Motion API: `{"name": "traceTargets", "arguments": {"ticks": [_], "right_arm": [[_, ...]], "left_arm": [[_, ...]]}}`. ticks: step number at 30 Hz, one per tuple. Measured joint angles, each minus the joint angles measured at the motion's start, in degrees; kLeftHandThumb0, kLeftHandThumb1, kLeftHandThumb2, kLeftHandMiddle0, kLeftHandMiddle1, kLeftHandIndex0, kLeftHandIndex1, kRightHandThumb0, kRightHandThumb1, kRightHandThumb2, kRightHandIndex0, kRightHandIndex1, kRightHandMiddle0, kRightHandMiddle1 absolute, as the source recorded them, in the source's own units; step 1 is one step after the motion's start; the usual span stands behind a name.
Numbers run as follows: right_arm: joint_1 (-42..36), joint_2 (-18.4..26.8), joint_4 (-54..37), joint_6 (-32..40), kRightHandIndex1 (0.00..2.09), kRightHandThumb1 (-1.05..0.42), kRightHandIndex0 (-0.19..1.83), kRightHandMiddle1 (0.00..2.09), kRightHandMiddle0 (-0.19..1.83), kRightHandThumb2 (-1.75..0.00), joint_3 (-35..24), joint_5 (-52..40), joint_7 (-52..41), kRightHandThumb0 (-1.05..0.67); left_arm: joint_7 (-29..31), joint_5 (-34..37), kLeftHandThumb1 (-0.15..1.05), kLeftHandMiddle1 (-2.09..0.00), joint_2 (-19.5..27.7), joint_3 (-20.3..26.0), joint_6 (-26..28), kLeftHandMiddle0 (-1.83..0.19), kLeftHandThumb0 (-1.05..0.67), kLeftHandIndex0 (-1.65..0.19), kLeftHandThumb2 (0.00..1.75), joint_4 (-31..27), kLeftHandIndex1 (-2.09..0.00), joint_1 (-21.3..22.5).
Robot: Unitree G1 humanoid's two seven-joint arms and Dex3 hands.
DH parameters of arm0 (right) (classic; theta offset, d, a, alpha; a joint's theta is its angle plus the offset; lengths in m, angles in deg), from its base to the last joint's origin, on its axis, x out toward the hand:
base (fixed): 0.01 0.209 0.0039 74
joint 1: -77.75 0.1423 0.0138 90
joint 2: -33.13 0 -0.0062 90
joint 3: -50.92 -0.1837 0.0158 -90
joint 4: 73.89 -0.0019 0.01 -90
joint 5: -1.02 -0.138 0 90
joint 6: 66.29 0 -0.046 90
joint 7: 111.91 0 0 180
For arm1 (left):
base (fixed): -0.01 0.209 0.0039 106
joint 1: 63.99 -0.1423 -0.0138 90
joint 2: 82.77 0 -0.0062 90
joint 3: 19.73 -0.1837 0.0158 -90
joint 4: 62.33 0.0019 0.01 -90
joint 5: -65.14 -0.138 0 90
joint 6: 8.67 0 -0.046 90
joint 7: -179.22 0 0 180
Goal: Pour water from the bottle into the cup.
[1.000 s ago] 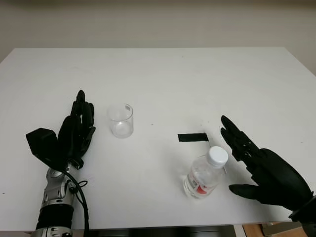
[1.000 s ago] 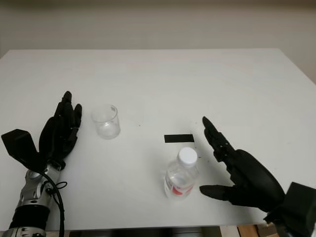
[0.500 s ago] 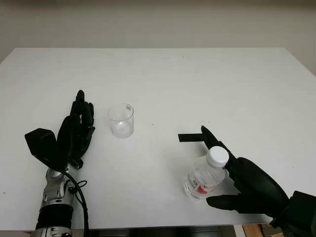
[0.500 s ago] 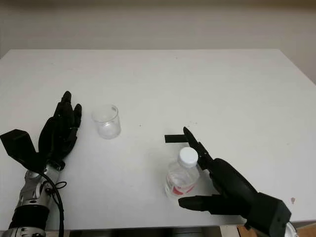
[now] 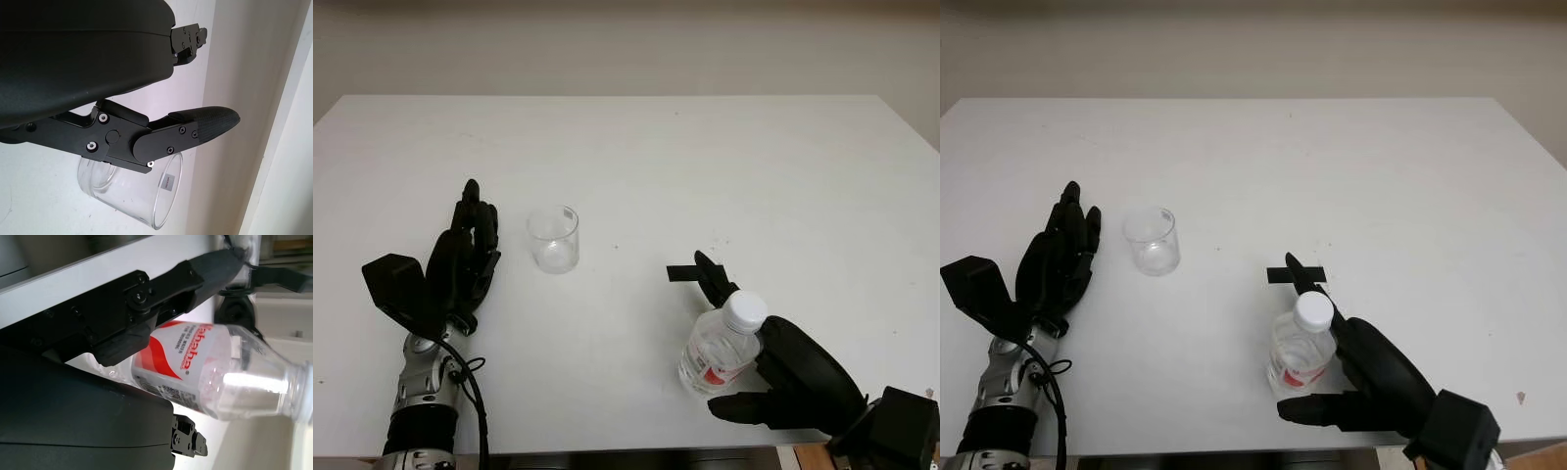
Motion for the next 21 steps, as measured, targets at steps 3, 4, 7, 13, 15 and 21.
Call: {"name": "traceTargets", "arguments": {"ticks": [3,4,7,13,15,21], "right_arm": [[0.5,-2.5,1.8,-0.1,0.03,-0.89,-0.16,0.07,-0.10,-0.05,0.2,-2.1,0.6,-0.82],[0.5,-3.2,2.0,-0.1,0.05,-0.89,-0.13,0.08,-0.07,-0.05,0.2,-2.6,0.9,-0.81],[0.5,-5.3,2.0,-0.1,0.10,-0.89,-0.02,0.11,0.03,-0.05,0.2,-3.2,2.9,-0.80],[0.3,-7.7,2.1,-1.9,0.18,-0.86,0.33,0.16,0.26,-0.04,0.0,-2.7,5.9,-0.70],[-0.1,-7.6,2.0,-1.9,0.25,-0.84,0.49,0.22,0.39,-0.04,-0.1,-1.8,7.1,-0.60],[-1.0,-7.4,0.8,-1.7,0.90,-0.83,0.40,0.77,0.39,-0.05,-0.4,-1.7,7.3,-0.42]], "left_arm": [[0.0,0.0,1.05,-0.06,0.0,0.0,0.0,0.10,-0.73,0.14,0.64,0.0,-0.06,0.0],[0.0,0.0,1.05,-0.06,0.0,0.0,-0.1,0.10,-0.73,0.14,0.64,0.0,-0.06,0.0],[0.0,0.0,1.05,-0.06,0.0,0.0,-0.1,0.10,-0.72,0.14,0.64,0.0,-0.06,0.0],[0.0,0.2,1.05,-0.06,0.0,0.3,-0.4,0.10,-0.72,0.15,0.64,-0.5,-0.06,-0.1],[-0.1,0.2,1.05,-0.05,0.0,0.5,-0.4,0.10,-0.71,0.15,0.65,-1.1,-0.05,-0.2],[-0.3,0.4,1.05,-0.05,-0.1,0.6,-0.4,0.11,-0.71,0.15,0.66,-2.5,-0.05,-0.4]]}}
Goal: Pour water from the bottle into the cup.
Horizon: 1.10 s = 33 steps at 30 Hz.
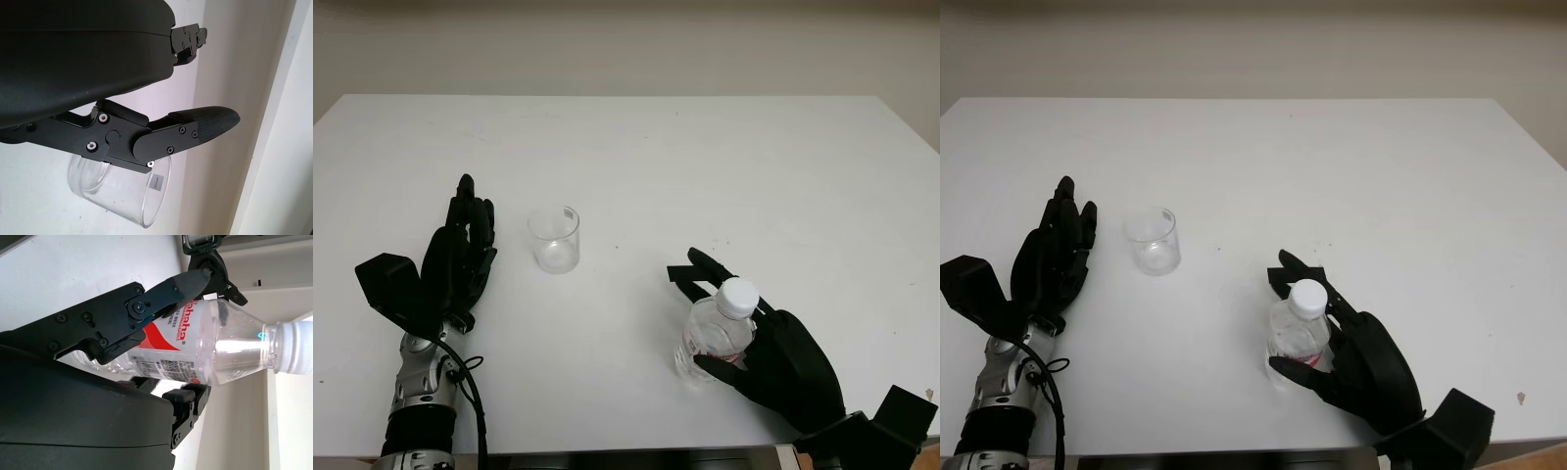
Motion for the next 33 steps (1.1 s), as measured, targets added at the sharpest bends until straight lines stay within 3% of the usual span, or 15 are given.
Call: {"name": "traceTargets", "arguments": {"ticks": [4,11,14,15,17,25,33], "right_arm": [[0.0,0.3,0.2,-0.6,1.06,-0.84,0.36,0.96,0.35,-0.05,-0.1,-0.4,-2.0,-0.41],[0.2,0.6,1.3,-2.5,1.69,-0.93,0.28,1.46,0.33,-0.06,-0.3,-0.1,-3.6,-0.44],[0.2,0.7,1.7,-4.1,1.85,-0.97,0.32,1.74,0.31,-0.06,-0.4,1.2,-3.0,-0.46],[0.3,0.7,1.8,-4.9,1.94,-1.00,0.37,1.93,0.29,-0.06,-0.4,2.2,-2.6,-0.44],[0.6,0.7,2.1,-6.8,2.04,-1.03,0.43,2.05,0.29,-0.06,-0.3,4.6,-1.4,-0.43],[0.8,0.4,2.0,-7.4,2.09,-1.05,0.81,2.09,0.55,-0.31,0.4,8.0,2.4,-0.44],[2.0,-2.5,2.0,-4.7,2.09,-1.05,0.86,2.09,0.39,-0.44,2.4,8.5,6.3,-0.38]], "left_arm": [[-0.6,-0.1,1.05,-0.06,0.0,0.0,0.0,0.10,-0.73,0.14,0.65,-0.4,-0.06,0.0],[-0.9,0.0,1.05,-0.05,0.0,0.0,0.0,0.12,-0.72,0.15,0.64,-0.4,-0.05,0.0],[-0.9,0.1,1.05,-0.05,-0.1,0.0,0.0,0.12,-0.71,0.16,0.64,-0.4,-0.05,0.0],[-0.9,0.2,1.05,-0.05,-0.2,0.0,0.0,0.12,-0.71,0.16,0.64,-0.4,-0.05,0.0],[-0.9,0.1,1.05,-0.05,-0.2,0.0,0.0,0.12,-0.71,0.15,0.64,-0.4,-0.05,0.0],[-0.8,0.1,1.05,-0.05,-0.2,0.0,0.0,0.12,-0.71,0.16,0.64,-0.4,-0.05,-0.1],[-0.6,0.1,1.05,-0.05,-0.2,0.0,0.0,0.12,-0.70,0.16,0.63,-0.2,-0.05,-0.2]]}}
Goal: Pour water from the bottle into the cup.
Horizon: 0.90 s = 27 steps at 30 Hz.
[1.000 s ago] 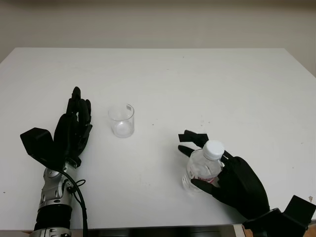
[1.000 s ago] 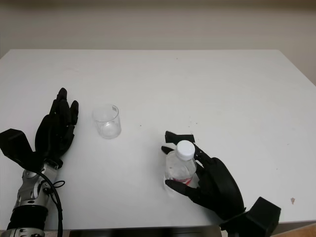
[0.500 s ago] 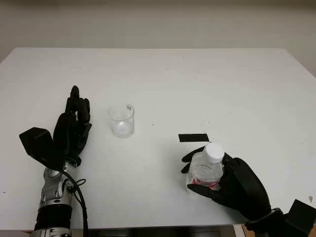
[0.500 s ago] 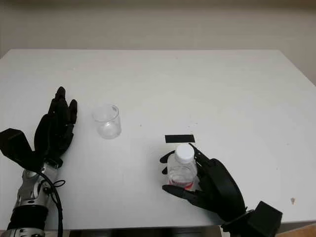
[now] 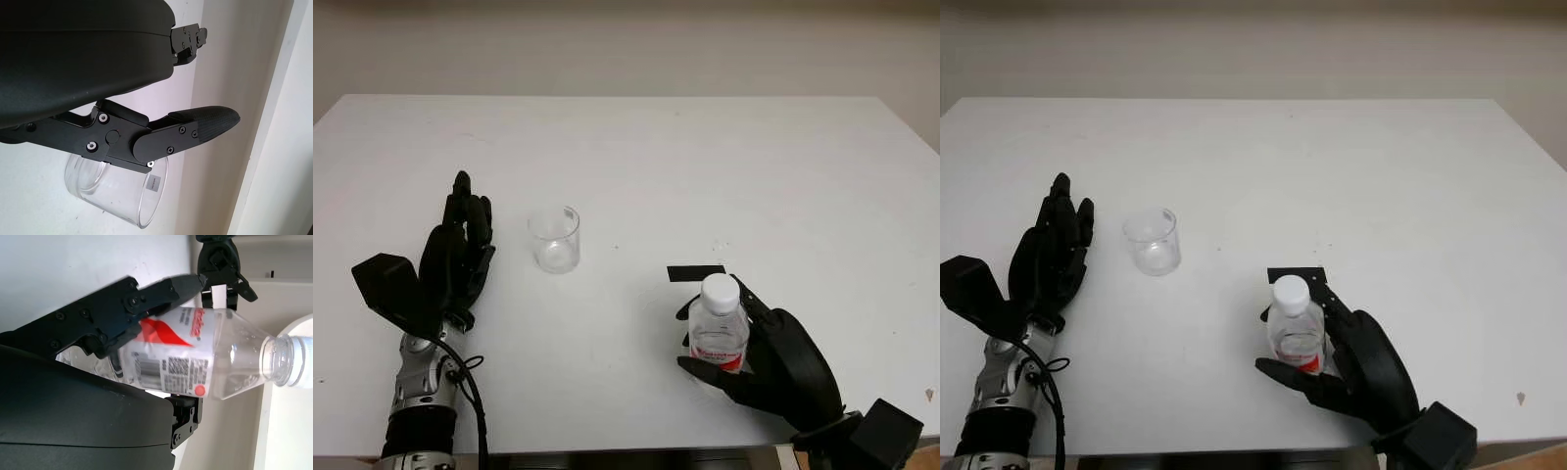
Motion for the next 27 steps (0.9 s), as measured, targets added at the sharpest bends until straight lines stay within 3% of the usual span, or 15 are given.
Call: {"name": "traceTargets", "arguments": {"ticks": [5,9,12,19,23,27], "right_arm": [[4.2,-1.9,1.2,4.6,2.09,-1.05,0.91,2.09,0.47,-0.49,1.1,-0.2,1.7,-0.43],[11.1,-4.8,4.6,9.6,2.09,-1.05,0.83,2.09,0.45,-0.53,0.9,-2.3,3.3,-0.48],[17.2,-6.1,7.8,12.3,2.09,-1.05,0.93,2.09,0.47,-0.55,0.6,-2.7,4.4,-0.48],[30.7,-6.5,17.6,11.6,2.09,-1.05,1.06,2.09,0.54,-0.59,-1.3,-1.3,5.8,-0.46],[37.6,-5.4,23.4,9.7,2.09,-1.05,1.26,2.09,0.81,-0.61,-1.5,2.6,7.3,-0.45],[42.7,-3.6,28.1,7.6,2.09,-1.05,1.27,2.09,0.86,-0.60,-0.6,8.7,10.4,-0.44]], "left_arm": [[0.3,0.0,1.05,-0.05,0.0,0.1,0.0,0.12,-0.70,0.16,0.63,0.7,-0.05,0.0],[0.3,0.0,1.05,-0.06,0.0,0.1,0.0,0.12,-0.72,0.15,0.62,1.2,-0.06,0.0],[-0.3,-0.4,1.05,-0.06,0.0,0.1,0.1,0.11,-0.72,0.14,0.62,1.2,-0.06,0.1],[-0.2,-0.4,1.05,-0.05,0.2,0.1,0.1,0.11,-0.71,0.15,0.62,1.2,-0.05,0.4],[-0.2,-0.4,1.05,-0.05,0.2,0.2,0.1,0.12,-0.71,0.15,0.62,1.2,-0.05,0.4],[-0.2,-0.4,1.05,-0.05,0.2,0.2,0.0,0.12,-0.70,0.16,0.63,1.2,-0.05,0.5]]}}
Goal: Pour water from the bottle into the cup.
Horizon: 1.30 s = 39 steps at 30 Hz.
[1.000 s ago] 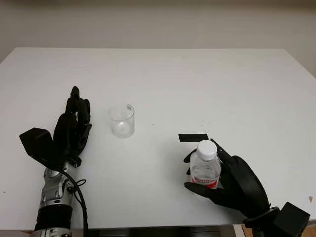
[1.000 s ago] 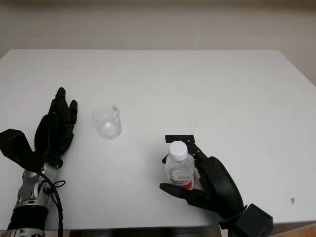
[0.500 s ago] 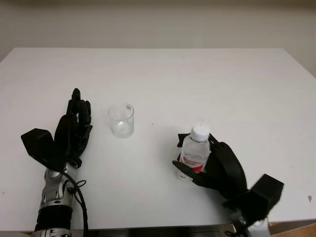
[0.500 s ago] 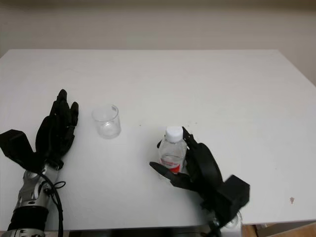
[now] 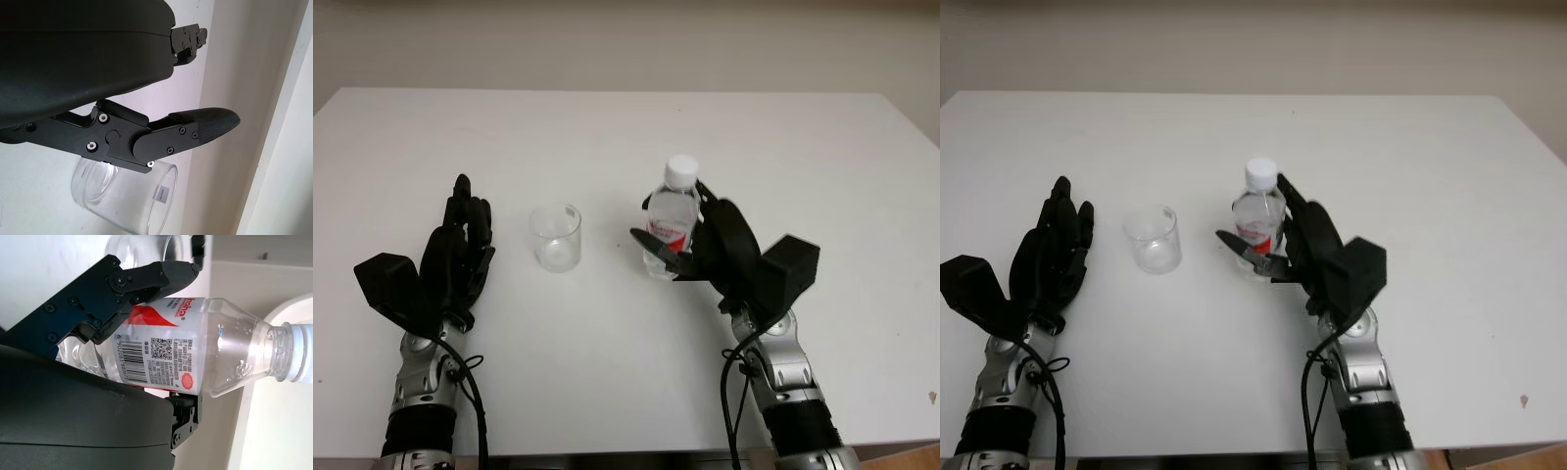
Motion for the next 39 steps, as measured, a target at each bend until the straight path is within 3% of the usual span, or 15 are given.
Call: {"name": "traceTargets", "arguments": {"ticks": [6,9,17,23,33,39], "right_arm": [[6.2,0.6,11.2,-4.1,2.09,-1.05,1.57,2.09,1.21,-0.57,1.7,5.7,3.1,-0.42],[10.6,1.4,18.0,-6.2,2.09,-1.05,1.64,2.09,1.30,-0.55,3.0,8.9,5.1,-0.41],[23.8,2.7,36.4,-11.0,2.09,-1.05,1.39,2.09,0.98,-0.47,5.6,14.2,9.7,-0.40],[29.1,2.4,45.4,-12.5,2.09,-1.05,1.34,2.09,0.89,-0.46,7.3,16.2,12.7,-0.40],[33.5,2.2,51.1,-14.1,2.09,-1.05,1.41,2.09,0.98,-0.46,9.5,18.8,16.6,-0.39],[33.8,2.4,51.8,-14.8,2.09,-1.05,1.36,2.09,0.86,-0.44,13.6,24.5,24.2,-0.42]], "left_arm": [[0.0,0.0,1.05,-0.05,0.0,0.0,0.0,0.12,-0.71,0.15,0.62,0.0,-0.05,0.1],[0.0,0.0,1.05,-0.05,0.0,0.0,-0.1,0.13,-0.72,0.16,0.62,0.1,-0.05,0.3],[0.0,0.0,1.05,-0.05,0.0,0.0,-0.2,0.12,-0.71,0.15,0.63,0.2,-0.05,0.6],[0.0,0.0,1.05,-0.05,0.0,0.0,-0.4,0.12,-0.71,0.16,0.62,0.3,-0.05,0.7],[0.2,0.0,1.05,-0.05,0.0,0.0,-1.5,0.13,-0.73,0.15,0.62,1.6,-0.05,1.3],[0.5,0.1,1.05,-0.05,0.0,0.0,-1.9,0.14,-0.73,0.17,0.62,2.2,-0.05,1.5]]}}
